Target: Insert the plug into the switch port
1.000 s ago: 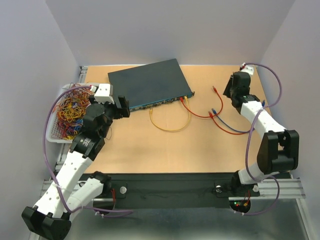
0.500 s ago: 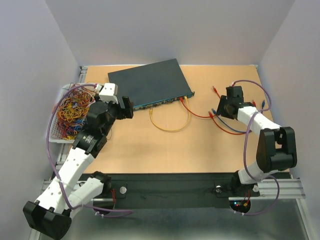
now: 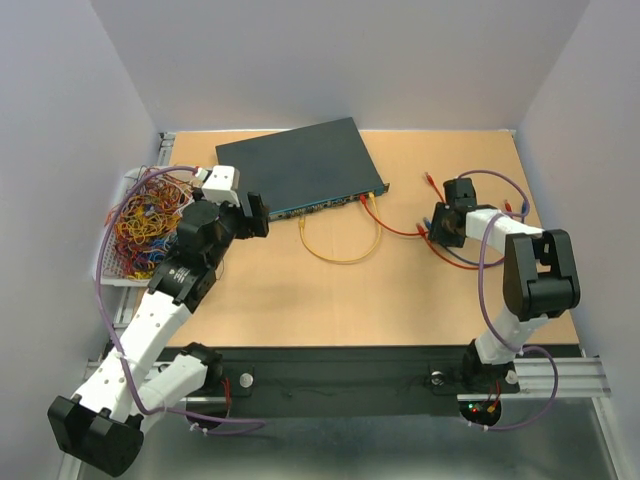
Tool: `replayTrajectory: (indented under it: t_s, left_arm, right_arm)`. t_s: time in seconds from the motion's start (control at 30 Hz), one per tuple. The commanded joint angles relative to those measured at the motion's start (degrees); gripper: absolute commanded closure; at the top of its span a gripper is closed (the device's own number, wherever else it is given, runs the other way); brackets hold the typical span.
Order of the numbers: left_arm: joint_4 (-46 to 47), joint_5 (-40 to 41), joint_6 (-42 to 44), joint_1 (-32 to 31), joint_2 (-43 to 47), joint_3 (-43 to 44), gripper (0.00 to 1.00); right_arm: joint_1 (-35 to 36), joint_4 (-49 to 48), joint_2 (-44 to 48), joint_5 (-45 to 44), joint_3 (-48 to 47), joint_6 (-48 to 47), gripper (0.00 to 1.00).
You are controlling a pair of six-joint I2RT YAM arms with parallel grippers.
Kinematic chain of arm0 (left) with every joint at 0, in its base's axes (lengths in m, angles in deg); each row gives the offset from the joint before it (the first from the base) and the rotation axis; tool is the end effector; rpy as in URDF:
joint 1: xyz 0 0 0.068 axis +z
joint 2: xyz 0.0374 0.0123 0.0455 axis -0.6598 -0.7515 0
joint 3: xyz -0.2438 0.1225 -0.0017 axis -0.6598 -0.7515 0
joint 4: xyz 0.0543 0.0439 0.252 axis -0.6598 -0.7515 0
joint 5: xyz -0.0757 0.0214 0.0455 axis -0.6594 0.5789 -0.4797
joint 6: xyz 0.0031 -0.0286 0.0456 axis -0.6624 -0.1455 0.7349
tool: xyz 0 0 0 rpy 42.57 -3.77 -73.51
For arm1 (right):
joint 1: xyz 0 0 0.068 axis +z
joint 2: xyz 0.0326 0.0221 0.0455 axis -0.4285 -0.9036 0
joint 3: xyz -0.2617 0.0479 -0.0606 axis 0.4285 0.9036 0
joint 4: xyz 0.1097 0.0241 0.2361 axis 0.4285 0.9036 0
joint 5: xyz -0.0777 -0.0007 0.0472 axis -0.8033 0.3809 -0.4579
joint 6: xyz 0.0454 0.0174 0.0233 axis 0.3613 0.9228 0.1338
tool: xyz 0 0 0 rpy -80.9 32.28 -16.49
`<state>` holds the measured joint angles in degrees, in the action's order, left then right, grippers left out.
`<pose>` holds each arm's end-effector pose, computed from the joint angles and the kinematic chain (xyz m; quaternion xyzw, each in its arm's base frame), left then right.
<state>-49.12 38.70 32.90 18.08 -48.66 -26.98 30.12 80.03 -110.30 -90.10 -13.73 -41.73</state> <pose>0.1854 -0.0756 0.3500 0.0754 0.7397 -0.1364 0.6546 0.3317 0.0221 0.1664 0.1343 0.9524 -0.0192 0.2729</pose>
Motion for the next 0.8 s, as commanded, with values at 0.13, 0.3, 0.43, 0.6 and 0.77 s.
replayTrajectory:
  t_s: [0.13,0.3,0.43,0.6,0.77]
  left_arm:
    - [2.93,-1.1,-0.22,-0.44,-0.31,-0.05,0.07]
    - [2.93,-1.19,-0.22,-0.44,-0.49,-0.05,0.07]
    - [2.93,-1.1,-0.22,-0.53,-0.4,-0.05,0.07]
    - [2.93,-1.19,-0.22,-0.62,-0.57,-0.05,0.07]
    - [2.93,-1.01,-0.13,-0.71,-0.22,-0.05,0.07]
  right_arm:
    - [-1.33,-3.38,-0.09,0.58,-1.65,0.42,0.49]
    - [-1.24,-3.65,-1.66,1.45,-1.21,-0.29,0.53]
    - [-1.33,-3.91,-3.07,3.48,-0.51,-0.29,0.58]
    - [-1.24,-4.18,-3.07,4.53,0.9,-0.64,0.85]
    - [-1.15,-4.09,-0.18,5.58,1.34,-0.73,0.99]
